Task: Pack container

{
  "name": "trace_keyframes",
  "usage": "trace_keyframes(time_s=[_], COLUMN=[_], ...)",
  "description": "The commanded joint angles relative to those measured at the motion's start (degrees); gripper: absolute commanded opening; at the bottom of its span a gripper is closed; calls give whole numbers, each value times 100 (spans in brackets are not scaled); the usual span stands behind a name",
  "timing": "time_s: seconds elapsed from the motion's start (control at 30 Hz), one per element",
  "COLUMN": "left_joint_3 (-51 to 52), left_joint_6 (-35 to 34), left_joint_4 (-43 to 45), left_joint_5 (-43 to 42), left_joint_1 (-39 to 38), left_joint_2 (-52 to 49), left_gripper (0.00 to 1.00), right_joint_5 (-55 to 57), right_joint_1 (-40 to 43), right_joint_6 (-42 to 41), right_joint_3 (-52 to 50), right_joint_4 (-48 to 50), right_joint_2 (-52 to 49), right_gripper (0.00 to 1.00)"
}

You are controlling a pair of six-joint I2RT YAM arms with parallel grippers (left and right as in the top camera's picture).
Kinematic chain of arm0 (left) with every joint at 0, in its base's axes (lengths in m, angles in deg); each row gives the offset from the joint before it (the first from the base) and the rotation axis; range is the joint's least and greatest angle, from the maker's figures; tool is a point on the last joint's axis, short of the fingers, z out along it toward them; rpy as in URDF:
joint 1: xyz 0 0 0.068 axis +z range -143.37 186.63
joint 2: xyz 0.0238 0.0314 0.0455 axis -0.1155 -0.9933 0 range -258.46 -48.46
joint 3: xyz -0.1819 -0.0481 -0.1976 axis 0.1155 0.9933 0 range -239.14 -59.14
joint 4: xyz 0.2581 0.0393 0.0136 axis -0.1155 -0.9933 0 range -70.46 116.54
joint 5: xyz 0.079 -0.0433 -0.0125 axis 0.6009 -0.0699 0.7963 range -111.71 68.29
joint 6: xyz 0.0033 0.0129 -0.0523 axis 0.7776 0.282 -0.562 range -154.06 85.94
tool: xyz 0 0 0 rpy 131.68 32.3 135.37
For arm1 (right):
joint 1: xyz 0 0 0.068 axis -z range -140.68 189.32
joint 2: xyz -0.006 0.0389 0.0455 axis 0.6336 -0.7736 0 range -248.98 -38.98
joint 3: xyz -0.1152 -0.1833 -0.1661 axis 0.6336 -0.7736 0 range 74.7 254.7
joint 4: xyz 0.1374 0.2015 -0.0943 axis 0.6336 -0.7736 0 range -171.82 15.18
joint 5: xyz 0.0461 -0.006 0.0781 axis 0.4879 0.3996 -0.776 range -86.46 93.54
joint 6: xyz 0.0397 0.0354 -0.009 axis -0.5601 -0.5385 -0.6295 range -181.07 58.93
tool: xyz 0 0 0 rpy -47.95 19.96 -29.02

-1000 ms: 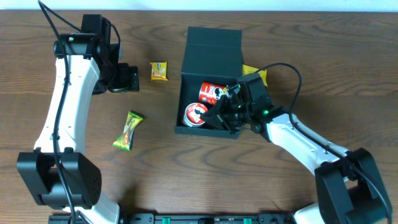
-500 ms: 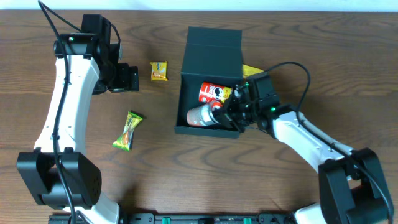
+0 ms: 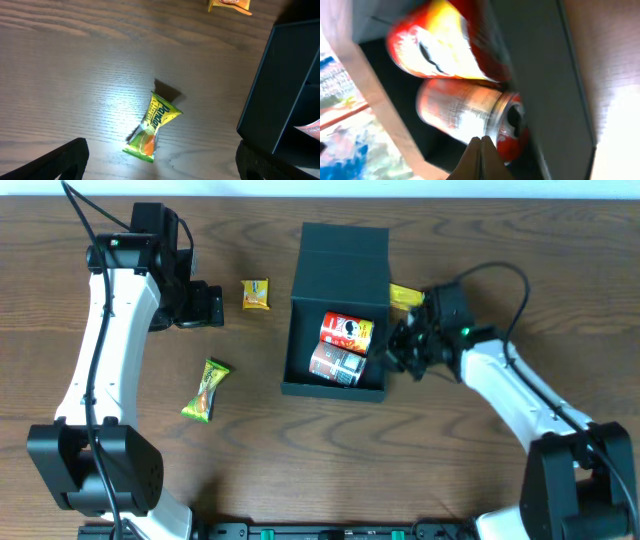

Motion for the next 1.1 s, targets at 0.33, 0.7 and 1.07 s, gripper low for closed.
trace_keyframes(time_s=[0.33, 0.7, 1.07], left_joint_3=[4, 4, 4], left_joint_6=[-22, -22, -24], left_joint_4=[179, 105, 105], left_joint_5=[4, 4, 2], left_joint_1=[-22, -22, -22], left_joint_2=[22, 22, 22], left_gripper=[96, 96, 96], right_joint_5=[299, 531, 400], right_joint_1=[-955, -1547, -1692], right_joint_6=[101, 431, 232], right_joint_3=[1154, 1285, 1305], right_joint_4=[120, 415, 675], right_joint_2=[-297, -1375, -1403], right_gripper=[2, 2, 2])
